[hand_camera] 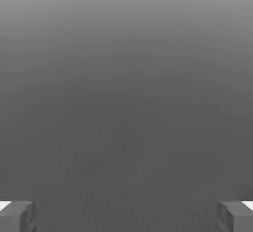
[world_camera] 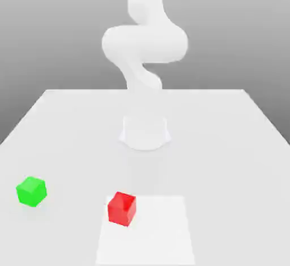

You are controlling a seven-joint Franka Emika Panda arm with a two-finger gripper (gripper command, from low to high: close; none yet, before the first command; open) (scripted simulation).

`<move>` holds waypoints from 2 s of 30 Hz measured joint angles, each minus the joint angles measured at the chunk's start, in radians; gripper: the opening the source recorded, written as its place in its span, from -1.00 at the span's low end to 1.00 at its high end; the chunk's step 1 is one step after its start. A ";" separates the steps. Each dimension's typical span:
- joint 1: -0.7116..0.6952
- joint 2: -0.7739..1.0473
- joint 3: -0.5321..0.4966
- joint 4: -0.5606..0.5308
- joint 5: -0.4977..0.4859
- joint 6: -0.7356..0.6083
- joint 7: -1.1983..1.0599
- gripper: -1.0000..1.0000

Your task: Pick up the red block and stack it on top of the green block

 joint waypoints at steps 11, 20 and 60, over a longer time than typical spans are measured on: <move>-0.027 0.414 -0.038 -0.258 0.056 0.253 0.071 0.00; -0.071 0.743 -0.048 -0.435 0.004 0.470 0.187 0.00; -0.498 0.882 -0.241 -0.310 0.119 0.466 0.194 1.00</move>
